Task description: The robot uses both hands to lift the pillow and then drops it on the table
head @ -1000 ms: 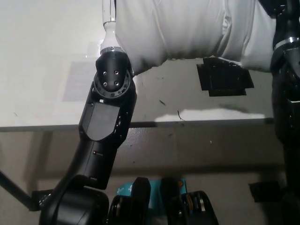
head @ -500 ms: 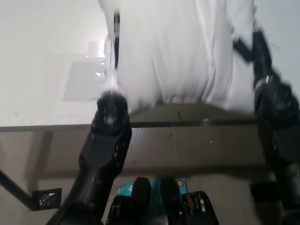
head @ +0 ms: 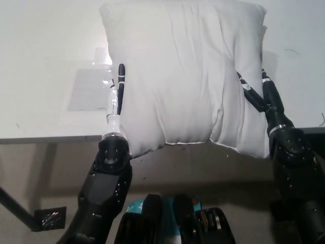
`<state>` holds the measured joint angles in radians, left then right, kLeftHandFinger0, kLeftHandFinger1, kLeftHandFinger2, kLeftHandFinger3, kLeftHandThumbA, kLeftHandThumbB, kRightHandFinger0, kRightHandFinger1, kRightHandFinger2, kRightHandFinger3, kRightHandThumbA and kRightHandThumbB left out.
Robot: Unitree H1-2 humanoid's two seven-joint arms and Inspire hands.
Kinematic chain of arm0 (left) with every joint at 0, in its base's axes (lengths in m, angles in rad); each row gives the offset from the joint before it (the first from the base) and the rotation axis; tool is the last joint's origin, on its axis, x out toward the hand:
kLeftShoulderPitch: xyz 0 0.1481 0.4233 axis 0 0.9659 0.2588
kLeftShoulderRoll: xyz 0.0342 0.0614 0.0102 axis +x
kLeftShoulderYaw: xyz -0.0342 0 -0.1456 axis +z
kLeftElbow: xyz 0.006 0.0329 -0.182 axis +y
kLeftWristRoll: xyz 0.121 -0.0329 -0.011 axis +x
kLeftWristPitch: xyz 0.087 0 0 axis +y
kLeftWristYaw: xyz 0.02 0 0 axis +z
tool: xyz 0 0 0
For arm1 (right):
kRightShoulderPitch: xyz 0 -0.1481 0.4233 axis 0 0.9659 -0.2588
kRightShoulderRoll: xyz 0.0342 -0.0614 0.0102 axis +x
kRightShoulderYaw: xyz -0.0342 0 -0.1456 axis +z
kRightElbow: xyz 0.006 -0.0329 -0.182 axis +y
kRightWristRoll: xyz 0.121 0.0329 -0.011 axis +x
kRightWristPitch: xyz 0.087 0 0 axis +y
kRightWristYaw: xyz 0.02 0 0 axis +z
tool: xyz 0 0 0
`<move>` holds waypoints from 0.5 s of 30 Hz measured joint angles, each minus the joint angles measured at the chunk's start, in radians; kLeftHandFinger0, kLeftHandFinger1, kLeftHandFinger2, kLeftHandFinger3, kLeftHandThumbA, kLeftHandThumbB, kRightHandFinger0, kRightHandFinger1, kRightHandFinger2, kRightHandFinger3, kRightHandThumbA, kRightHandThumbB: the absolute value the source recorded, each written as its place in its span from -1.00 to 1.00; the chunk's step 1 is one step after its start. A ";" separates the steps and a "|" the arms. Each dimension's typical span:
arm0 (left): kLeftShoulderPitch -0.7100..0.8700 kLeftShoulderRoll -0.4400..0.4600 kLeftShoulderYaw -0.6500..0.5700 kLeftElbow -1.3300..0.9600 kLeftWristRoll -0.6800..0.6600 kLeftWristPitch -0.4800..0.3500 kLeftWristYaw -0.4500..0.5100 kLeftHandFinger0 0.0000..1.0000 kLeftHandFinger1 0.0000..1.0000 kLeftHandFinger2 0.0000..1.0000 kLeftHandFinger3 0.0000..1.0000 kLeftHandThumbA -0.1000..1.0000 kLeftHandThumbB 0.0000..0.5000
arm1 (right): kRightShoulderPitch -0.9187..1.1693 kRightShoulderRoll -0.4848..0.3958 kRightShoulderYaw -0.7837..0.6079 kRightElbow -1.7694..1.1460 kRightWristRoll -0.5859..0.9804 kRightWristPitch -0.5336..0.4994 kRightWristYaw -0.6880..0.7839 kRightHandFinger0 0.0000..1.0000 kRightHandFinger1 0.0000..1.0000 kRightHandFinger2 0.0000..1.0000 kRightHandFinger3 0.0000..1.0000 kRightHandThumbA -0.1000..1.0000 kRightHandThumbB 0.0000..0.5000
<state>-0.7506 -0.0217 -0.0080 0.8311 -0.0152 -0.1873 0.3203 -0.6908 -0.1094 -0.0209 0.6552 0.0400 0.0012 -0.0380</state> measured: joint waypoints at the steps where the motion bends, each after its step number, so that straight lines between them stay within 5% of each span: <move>1: 0.000 0.004 0.000 -0.002 0.001 -0.001 -0.003 1.00 1.00 1.00 1.00 1.00 0.02 | 0.004 -0.001 0.000 -0.015 0.000 0.000 0.001 1.00 1.00 1.00 1.00 1.00 0.73; 7: 0.015 0.035 -0.004 -0.087 0.004 -0.001 -0.031 1.00 1.00 1.00 1.00 1.00 0.27 | 0.053 -0.024 -0.002 -0.173 -0.004 0.006 0.005 1.00 1.00 1.00 1.00 1.00 0.74; 10: 0.030 0.062 -0.004 -0.167 0.006 0.005 -0.051 1.00 1.00 1.00 1.00 1.00 0.27 | 0.068 -0.052 -0.010 -0.252 -0.005 0.013 0.008 1.00 1.00 1.00 1.00 1.00 0.67; 15: 0.051 0.123 -0.003 -0.314 0.008 0.016 -0.094 1.00 1.00 1.00 1.00 1.00 0.17 | 0.087 -0.122 -0.038 -0.415 -0.003 0.037 0.024 1.00 1.00 1.00 1.00 1.00 0.85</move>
<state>-0.6997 0.1009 -0.0112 0.5171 -0.0075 -0.1712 0.2262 -0.6034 -0.2315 -0.0591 0.2400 0.0372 0.0387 -0.0144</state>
